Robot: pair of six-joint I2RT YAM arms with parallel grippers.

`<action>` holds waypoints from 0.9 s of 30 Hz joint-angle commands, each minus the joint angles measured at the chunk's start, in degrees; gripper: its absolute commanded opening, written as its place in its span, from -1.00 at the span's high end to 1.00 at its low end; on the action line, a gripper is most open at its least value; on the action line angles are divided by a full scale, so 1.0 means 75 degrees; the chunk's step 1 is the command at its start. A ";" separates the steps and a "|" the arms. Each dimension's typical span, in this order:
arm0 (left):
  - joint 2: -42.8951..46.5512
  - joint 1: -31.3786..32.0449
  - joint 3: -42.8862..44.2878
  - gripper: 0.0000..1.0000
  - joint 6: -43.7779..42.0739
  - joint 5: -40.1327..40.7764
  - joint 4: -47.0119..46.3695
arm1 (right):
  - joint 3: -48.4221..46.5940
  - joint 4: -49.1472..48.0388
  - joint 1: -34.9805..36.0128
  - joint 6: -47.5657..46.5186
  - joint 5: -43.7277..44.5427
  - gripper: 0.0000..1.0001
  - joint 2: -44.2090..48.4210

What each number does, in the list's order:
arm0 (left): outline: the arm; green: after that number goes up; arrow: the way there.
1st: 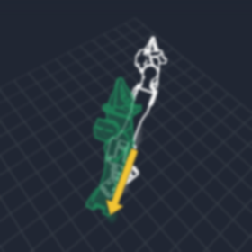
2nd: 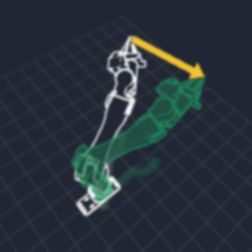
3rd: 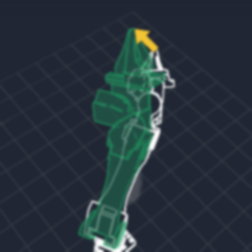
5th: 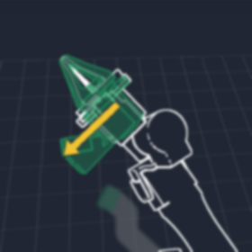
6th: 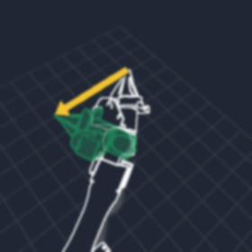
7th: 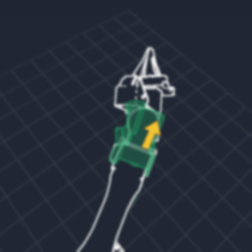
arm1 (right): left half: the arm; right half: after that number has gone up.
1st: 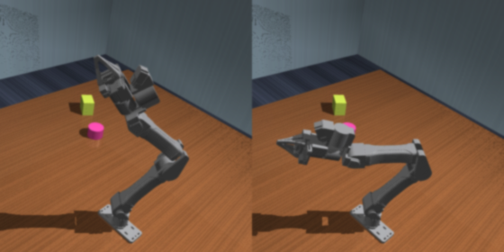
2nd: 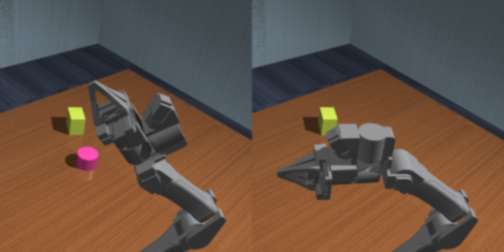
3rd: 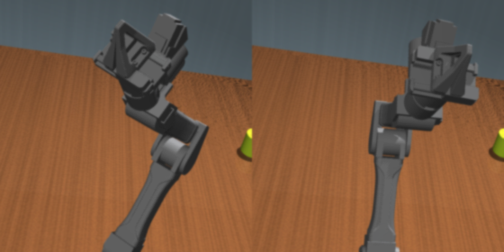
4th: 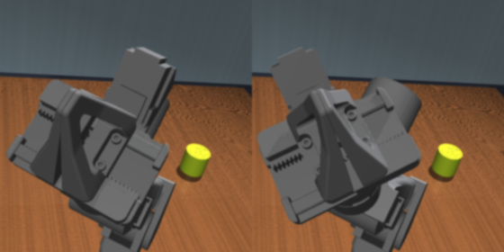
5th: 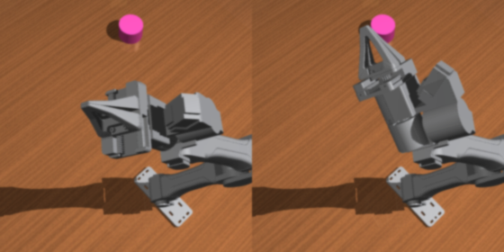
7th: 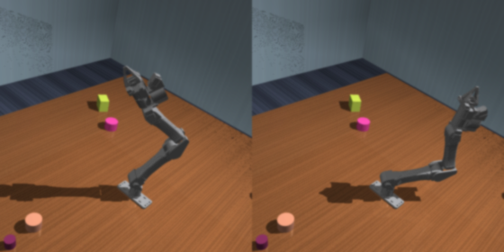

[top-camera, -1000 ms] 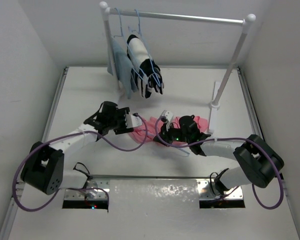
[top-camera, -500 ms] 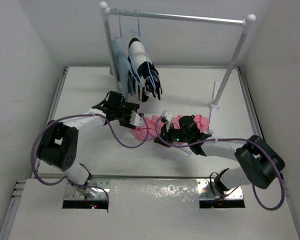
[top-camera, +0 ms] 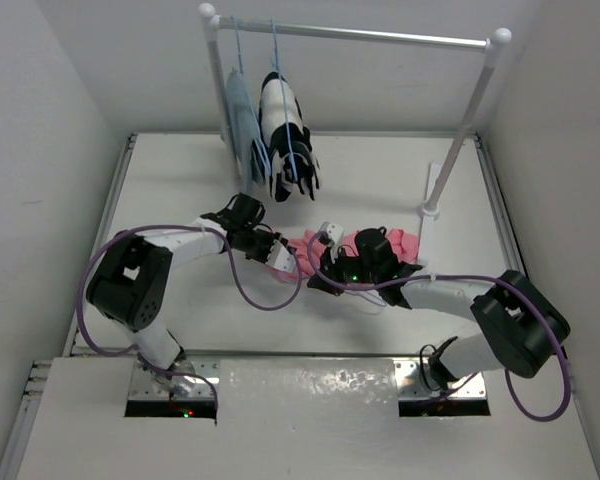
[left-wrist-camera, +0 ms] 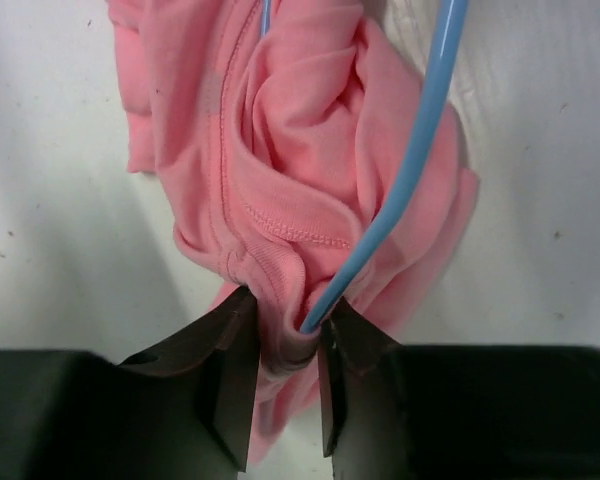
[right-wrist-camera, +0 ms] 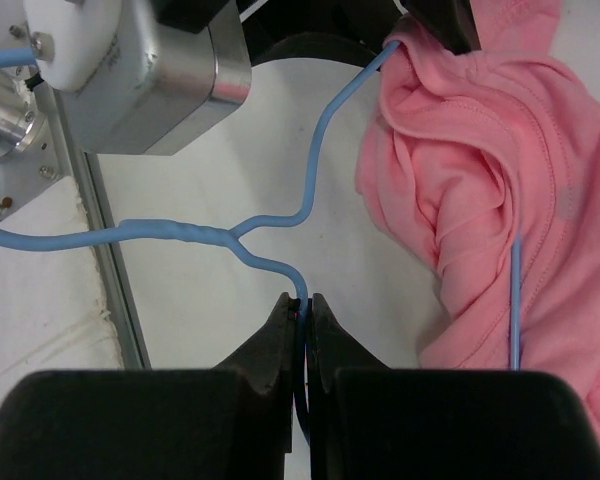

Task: Place the t-shirt on the hanger

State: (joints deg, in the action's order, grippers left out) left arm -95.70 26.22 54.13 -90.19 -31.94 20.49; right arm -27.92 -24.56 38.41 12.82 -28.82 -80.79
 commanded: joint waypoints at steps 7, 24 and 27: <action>0.0572 0.0137 0.0552 0.80 0.0436 -0.1400 0.1064 | -0.0659 -0.0546 -0.0094 0.0236 -0.0118 1.00 -0.0196; 0.1147 0.0640 0.1091 0.79 0.1631 -0.2421 0.1697 | -0.1046 -0.0465 -0.0130 0.0318 0.0057 1.00 -0.0372; 0.1217 0.0852 0.1068 0.72 0.1982 -0.2222 0.1581 | -0.1397 0.0132 -0.0130 0.0190 0.0139 1.00 -0.0372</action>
State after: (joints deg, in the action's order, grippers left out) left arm -90.48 27.46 59.27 -80.23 -36.03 33.23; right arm -33.23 -22.06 37.26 14.37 -31.81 -83.66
